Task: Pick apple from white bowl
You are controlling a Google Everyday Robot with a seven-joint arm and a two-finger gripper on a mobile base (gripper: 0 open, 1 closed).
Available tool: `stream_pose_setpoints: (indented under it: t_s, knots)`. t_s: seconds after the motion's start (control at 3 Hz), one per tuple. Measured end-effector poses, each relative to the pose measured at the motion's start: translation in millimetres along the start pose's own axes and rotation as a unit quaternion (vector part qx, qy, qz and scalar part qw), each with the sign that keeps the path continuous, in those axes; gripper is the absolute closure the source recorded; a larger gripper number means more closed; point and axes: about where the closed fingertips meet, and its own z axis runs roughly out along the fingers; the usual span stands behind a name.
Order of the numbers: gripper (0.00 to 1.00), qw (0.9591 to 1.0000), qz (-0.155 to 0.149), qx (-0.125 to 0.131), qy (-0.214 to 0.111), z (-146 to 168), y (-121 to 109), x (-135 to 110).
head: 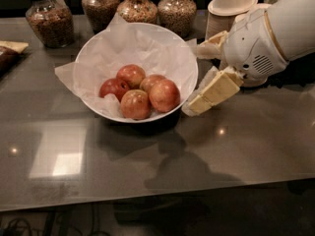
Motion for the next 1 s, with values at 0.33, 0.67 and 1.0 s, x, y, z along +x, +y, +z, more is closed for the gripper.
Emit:
stream_pose_setpoints:
  t_s: [0.33, 0.67, 1.0]
  knots:
    - [0.29, 0.9999, -0.007, -0.001, -0.008, 15.7, 0.3, -2.0]
    - [0.29, 0.9999, -0.012, 0.0, -0.005, 28.6, -1.3, -1.5]
    - [0.28, 0.9998, -0.017, 0.007, 0.005, 40.9, -6.0, 0.9]
